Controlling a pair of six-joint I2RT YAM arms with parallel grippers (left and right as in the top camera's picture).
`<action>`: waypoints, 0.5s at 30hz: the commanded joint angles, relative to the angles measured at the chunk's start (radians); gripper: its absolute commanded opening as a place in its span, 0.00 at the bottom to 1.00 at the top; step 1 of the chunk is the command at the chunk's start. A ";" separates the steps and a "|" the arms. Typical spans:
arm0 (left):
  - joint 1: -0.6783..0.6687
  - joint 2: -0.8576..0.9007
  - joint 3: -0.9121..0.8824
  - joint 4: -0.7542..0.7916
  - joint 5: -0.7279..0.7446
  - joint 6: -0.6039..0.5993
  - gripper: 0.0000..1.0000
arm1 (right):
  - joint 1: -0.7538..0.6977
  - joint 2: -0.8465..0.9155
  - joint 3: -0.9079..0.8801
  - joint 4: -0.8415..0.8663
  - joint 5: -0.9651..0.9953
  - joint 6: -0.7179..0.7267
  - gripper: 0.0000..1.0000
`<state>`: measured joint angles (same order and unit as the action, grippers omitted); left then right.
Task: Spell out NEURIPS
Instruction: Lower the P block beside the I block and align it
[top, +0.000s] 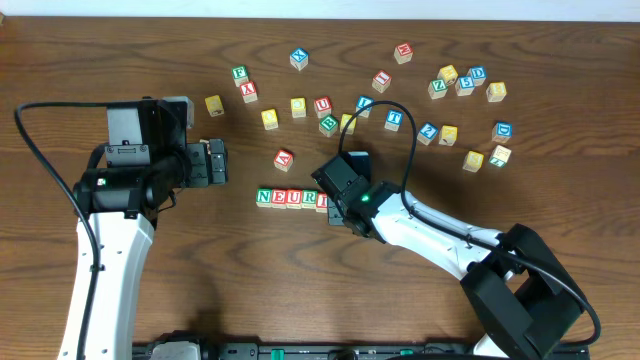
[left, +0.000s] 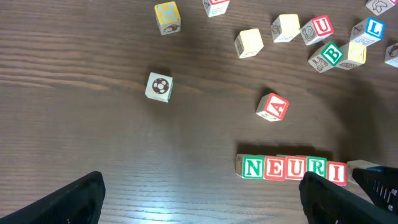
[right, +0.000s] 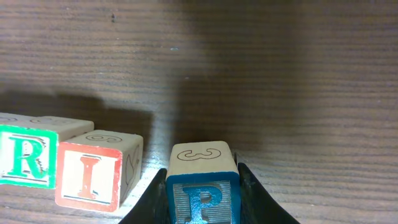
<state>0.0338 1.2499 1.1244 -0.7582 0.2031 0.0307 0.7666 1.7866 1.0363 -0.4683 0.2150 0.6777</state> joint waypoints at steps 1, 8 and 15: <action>0.005 -0.002 0.023 -0.001 -0.006 0.010 0.98 | 0.014 -0.006 -0.006 0.020 0.019 0.017 0.14; 0.005 -0.002 0.023 -0.001 -0.006 0.010 0.98 | 0.014 0.001 -0.006 0.032 0.019 0.017 0.13; 0.005 -0.002 0.022 -0.001 -0.006 0.010 0.98 | 0.014 0.047 -0.006 0.061 0.018 0.018 0.14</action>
<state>0.0338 1.2499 1.1244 -0.7582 0.2031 0.0307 0.7662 1.8061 1.0363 -0.4156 0.2157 0.6777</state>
